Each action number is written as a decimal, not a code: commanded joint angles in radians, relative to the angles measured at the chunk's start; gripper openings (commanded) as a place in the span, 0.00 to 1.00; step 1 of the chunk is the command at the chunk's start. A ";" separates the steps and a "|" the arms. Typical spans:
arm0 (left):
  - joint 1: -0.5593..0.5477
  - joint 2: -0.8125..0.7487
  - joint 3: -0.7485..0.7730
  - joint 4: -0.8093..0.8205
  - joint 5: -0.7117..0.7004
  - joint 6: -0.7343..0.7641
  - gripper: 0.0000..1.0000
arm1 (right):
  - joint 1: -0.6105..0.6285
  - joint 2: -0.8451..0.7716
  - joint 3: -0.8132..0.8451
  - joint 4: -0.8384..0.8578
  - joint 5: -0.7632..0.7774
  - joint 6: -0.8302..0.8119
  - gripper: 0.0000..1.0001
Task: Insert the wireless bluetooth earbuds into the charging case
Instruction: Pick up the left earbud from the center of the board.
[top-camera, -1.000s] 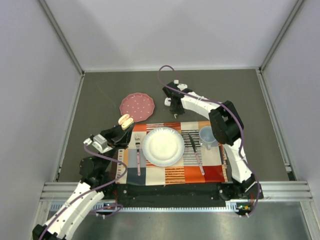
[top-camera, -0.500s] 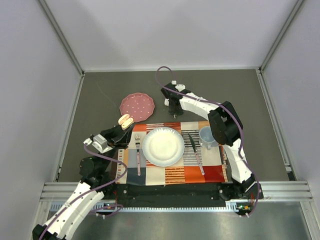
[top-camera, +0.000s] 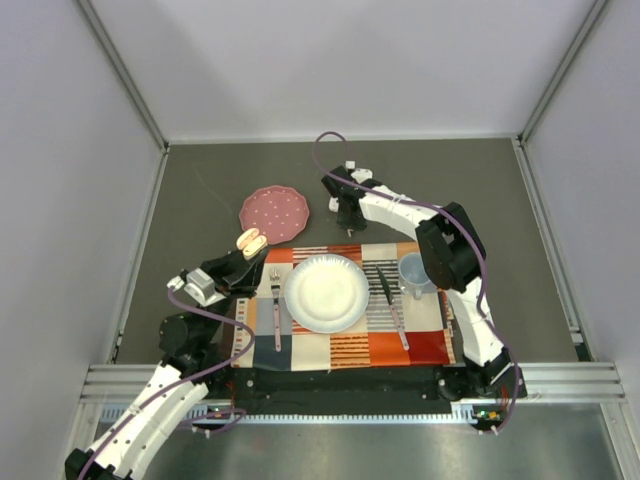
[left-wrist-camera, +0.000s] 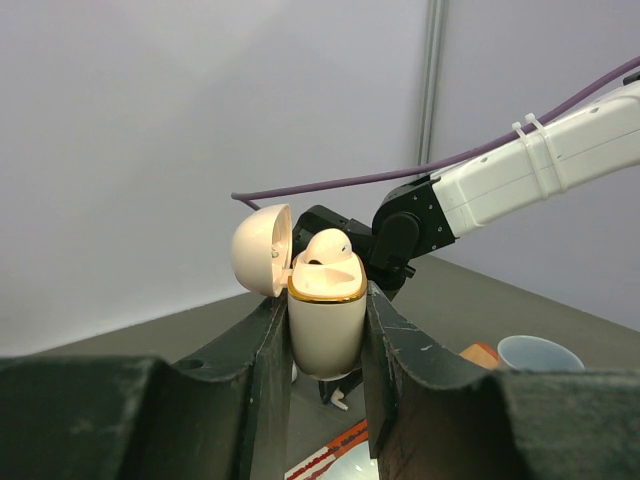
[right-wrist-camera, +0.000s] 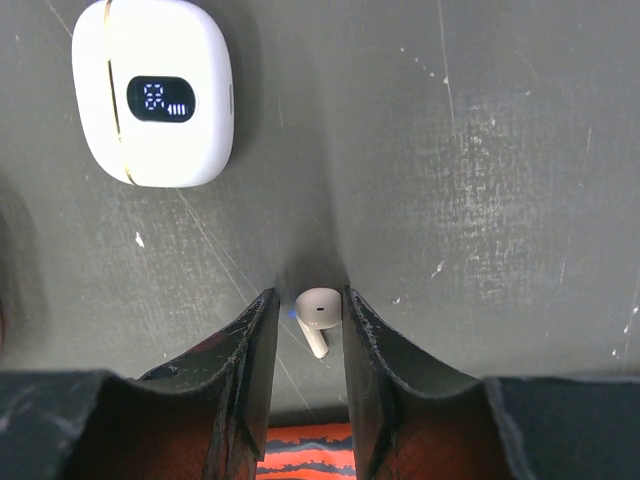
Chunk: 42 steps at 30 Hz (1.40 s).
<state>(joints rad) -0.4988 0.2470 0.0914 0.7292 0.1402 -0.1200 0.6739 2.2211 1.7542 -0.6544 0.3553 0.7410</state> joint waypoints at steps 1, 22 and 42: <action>0.000 -0.008 0.019 0.022 -0.011 0.010 0.00 | 0.010 0.000 -0.010 0.016 0.050 0.058 0.32; 0.000 -0.015 0.022 0.016 -0.013 0.008 0.00 | 0.010 -0.014 -0.033 0.016 0.071 0.067 0.21; 0.000 0.008 0.041 0.021 -0.004 0.003 0.00 | 0.016 -0.230 -0.191 0.188 0.062 -0.015 0.00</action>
<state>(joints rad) -0.4988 0.2451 0.0917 0.7246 0.1375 -0.1200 0.6788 2.1391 1.6196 -0.5873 0.4019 0.7612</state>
